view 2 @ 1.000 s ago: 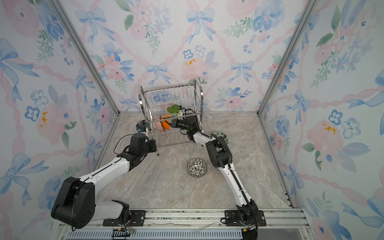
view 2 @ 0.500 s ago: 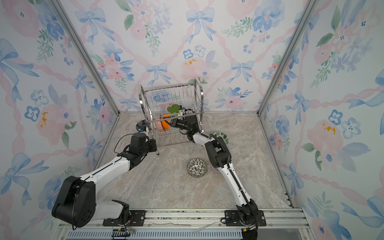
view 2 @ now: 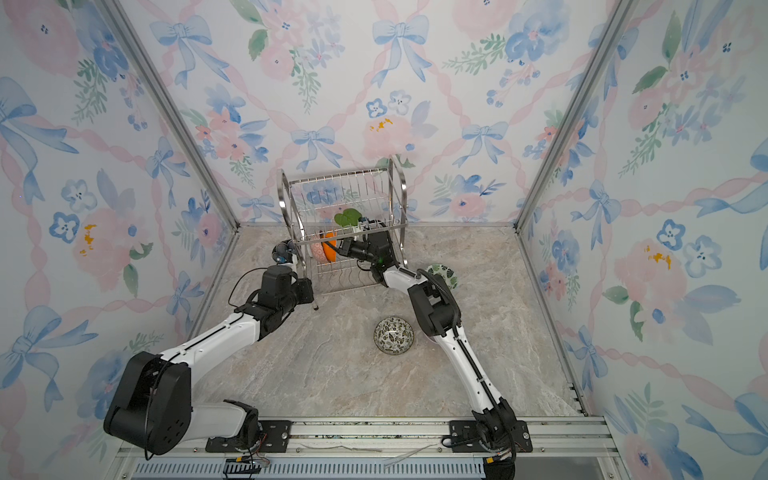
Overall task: Load the bowls into the dish rack
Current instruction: 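Lower the white bowl on edge into the slot beside the floral bowl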
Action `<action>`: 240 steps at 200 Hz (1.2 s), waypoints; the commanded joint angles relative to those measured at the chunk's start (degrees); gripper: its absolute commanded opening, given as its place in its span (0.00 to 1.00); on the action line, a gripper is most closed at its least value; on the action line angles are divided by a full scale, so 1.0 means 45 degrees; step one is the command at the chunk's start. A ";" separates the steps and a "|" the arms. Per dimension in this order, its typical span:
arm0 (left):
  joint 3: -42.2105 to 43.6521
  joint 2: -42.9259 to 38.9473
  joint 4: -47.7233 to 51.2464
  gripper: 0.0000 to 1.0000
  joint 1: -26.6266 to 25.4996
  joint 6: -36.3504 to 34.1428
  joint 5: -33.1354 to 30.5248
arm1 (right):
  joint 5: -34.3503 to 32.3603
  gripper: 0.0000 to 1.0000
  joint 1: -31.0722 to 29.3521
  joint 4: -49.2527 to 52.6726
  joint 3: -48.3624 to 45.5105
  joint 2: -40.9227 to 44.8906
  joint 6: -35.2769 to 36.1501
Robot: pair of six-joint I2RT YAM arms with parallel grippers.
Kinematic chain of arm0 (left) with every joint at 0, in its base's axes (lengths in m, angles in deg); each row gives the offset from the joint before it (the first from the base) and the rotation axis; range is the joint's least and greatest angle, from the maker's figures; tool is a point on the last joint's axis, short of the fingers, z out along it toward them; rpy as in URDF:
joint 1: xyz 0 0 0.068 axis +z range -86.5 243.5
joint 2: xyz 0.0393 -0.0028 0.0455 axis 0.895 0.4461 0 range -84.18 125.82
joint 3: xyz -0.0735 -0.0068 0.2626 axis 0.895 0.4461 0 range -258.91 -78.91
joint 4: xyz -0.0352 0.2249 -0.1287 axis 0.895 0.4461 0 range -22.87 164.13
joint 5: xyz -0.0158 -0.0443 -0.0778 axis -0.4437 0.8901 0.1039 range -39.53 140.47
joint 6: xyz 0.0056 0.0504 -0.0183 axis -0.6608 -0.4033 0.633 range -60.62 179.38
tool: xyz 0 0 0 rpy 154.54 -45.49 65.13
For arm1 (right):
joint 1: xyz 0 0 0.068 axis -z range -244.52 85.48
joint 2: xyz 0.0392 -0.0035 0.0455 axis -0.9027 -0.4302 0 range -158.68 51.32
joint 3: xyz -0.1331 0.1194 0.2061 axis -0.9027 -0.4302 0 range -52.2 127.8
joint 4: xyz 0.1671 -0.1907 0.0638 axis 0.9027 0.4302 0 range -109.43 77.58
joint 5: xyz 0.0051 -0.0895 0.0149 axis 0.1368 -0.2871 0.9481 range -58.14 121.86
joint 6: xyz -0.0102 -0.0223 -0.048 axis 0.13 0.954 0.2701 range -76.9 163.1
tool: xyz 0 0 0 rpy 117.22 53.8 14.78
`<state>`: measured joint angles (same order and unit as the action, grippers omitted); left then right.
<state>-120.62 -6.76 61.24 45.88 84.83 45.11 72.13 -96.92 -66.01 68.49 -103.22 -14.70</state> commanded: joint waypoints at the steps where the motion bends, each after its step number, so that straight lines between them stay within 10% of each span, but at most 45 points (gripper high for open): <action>1: 0.0129 0.0294 0.0930 0.00 -0.0032 0.0223 0.0206 | -0.0058 0.00 -0.0045 0.0716 0.0249 -0.0305 0.0656; 138: 0.0110 0.0390 0.0957 0.00 -0.0048 0.0241 0.0206 | 0.0132 0.05 -0.0045 0.5646 0.1436 -0.0377 0.4159; 240: 0.0090 0.0378 0.0996 0.00 -0.0046 0.0242 0.0233 | 0.0288 0.26 -0.0002 0.5018 0.0926 0.0030 0.3862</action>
<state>-120.62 -6.71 61.22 45.88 84.83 45.09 74.10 -97.32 -47.50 74.50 -103.20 2.70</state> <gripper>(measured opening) 0.150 0.254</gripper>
